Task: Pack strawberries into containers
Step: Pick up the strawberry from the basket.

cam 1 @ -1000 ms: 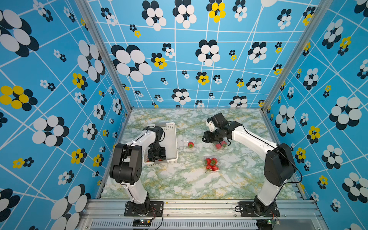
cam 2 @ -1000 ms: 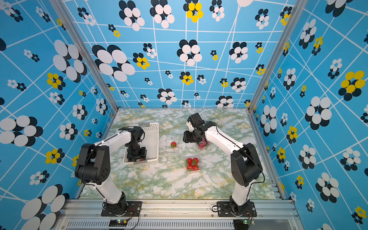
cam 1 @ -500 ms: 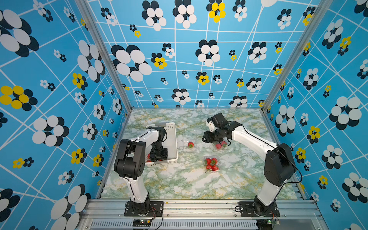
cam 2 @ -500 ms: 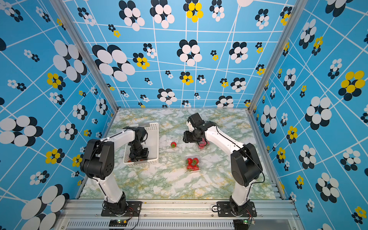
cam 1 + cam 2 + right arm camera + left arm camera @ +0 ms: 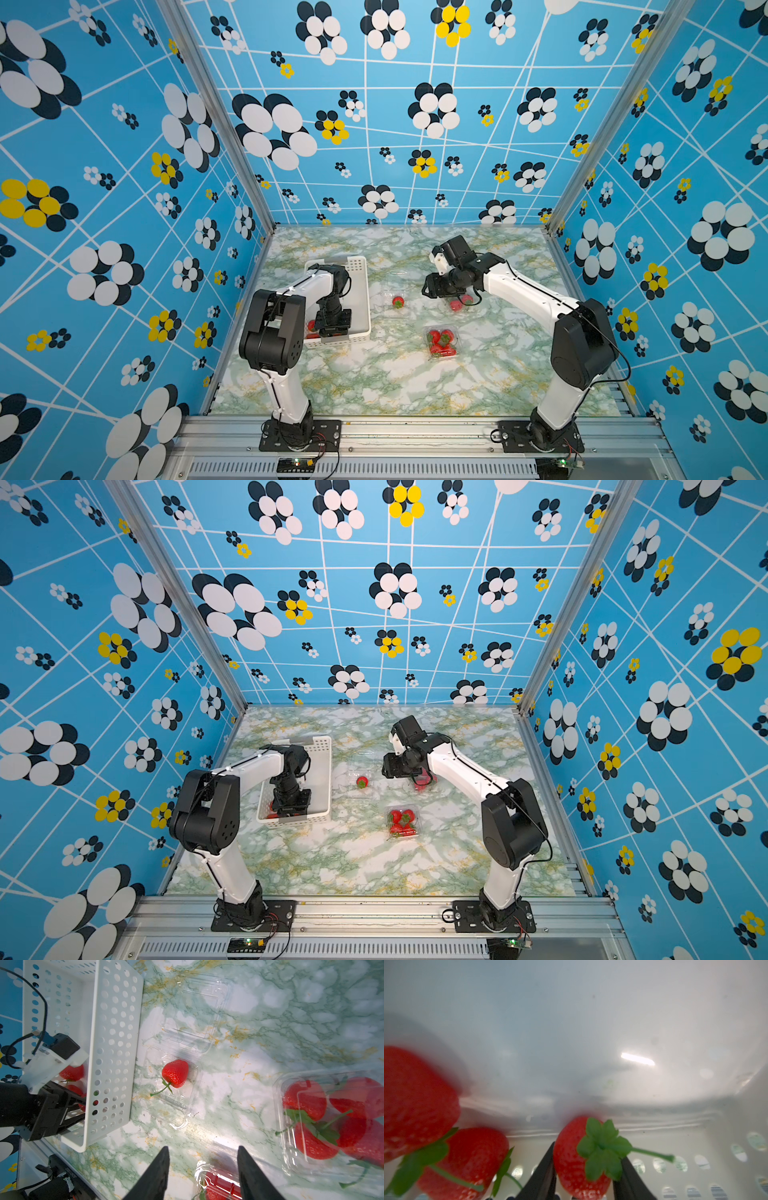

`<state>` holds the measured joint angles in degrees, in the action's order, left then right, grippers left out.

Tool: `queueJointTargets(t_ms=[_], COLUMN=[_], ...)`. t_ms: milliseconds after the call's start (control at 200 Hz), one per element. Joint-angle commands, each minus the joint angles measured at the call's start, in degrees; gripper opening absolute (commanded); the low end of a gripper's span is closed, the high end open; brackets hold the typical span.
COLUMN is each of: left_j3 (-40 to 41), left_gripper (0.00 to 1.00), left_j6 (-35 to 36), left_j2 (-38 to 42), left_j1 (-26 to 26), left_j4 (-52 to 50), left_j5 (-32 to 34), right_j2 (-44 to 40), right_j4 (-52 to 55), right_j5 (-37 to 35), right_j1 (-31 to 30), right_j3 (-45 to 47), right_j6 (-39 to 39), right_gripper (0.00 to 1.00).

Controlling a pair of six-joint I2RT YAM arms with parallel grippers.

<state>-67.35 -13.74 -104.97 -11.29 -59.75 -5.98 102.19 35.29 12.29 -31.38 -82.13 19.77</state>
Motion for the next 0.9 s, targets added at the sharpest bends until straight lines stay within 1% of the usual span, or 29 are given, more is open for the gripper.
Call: queueJointTargets(t_ms=[0,150,220,260,495,894], left_j3=[-0.50,-0.63,-1.05,-1.35,-3.68,-7.59], left_gripper=[0.33,0.22,0.20,0.18,0.17,0.18], left_j6=[0.29,0.21,-0.07,-0.32,-2.13,-2.91], left_j2=[-0.99,-1.38,-1.34,0.61,4.36,5.91], left_j1=[-0.12,-0.05,-0.10,-0.07,-0.04,-0.04], left_j4=[-0.21,0.07,0.23,0.41,0.65,-0.91], left_j5=[-0.30,-1.03,-1.32,-1.68,-2.66,-2.11], right_j2=[-0.94,-1.04,-1.03,-1.03,-1.29,-1.94], right_j4=[0.02,-0.43,-0.70,-0.74,-0.99,0.04], right_j5=[-1.17,-1.22,-1.13,-1.13,-1.22,-1.39], right_j1=[-0.11,0.00,0.01,0.00,0.95,2.60], right_j3=[-0.01,0.46,0.56,0.61,0.31,-0.94], right_j6=[-0.42,-0.35,-0.35,-0.32,-0.75,-1.83], right_gripper=[0.54,0.54,0.54,0.53,0.53,0.53])
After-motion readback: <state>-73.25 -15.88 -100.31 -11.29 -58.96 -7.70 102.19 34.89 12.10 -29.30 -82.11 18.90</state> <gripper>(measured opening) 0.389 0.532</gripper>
